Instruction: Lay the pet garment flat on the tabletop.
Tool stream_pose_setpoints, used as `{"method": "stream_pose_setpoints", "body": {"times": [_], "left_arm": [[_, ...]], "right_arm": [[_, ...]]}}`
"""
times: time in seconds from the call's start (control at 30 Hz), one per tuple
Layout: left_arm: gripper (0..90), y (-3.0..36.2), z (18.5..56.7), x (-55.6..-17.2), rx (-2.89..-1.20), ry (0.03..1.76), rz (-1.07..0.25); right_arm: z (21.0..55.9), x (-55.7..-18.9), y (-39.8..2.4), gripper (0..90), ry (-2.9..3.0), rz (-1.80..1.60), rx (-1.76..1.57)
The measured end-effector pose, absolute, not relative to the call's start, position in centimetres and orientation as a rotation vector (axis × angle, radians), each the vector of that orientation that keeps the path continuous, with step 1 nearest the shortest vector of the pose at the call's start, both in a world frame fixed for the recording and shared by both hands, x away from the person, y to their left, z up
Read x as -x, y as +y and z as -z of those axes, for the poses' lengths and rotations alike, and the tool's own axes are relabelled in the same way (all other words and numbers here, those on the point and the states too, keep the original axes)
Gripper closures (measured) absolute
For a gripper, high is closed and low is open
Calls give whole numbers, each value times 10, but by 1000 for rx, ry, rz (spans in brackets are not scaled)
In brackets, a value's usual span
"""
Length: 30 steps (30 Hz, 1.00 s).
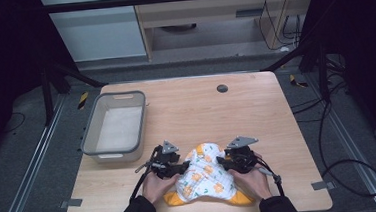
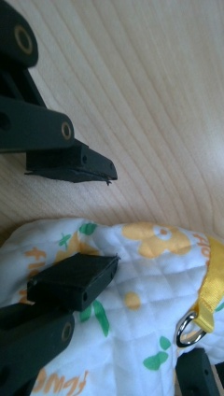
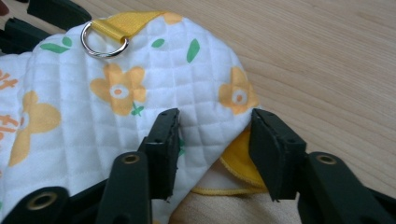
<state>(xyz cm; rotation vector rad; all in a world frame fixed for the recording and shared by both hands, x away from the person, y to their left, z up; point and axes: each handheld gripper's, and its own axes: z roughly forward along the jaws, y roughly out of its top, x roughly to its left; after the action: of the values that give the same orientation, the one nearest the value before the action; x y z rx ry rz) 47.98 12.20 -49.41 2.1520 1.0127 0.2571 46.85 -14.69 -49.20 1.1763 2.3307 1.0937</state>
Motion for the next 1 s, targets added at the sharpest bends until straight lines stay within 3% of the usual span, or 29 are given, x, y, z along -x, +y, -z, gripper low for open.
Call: {"method": "stream_pose_setpoints", "body": {"times": [0.13, 0.2, 0.47, 1.0], "left_arm": [[604, 119, 495, -478, -2154, 999, -238], [701, 117, 495, -477, -2155, 988, -227], [850, 114, 495, -476, -2165, 980, -218], [878, 130, 454, -459, -2075, 911, -304]], "right_arm": [[493, -469, -145, 639, 2338, -1086, -1173], [494, -469, -144, 722, 2346, -1087, -1173], [494, -470, -145, 850, 2358, -1119, -1197], [462, -455, -161, 867, 2275, -1249, -1136]]}}
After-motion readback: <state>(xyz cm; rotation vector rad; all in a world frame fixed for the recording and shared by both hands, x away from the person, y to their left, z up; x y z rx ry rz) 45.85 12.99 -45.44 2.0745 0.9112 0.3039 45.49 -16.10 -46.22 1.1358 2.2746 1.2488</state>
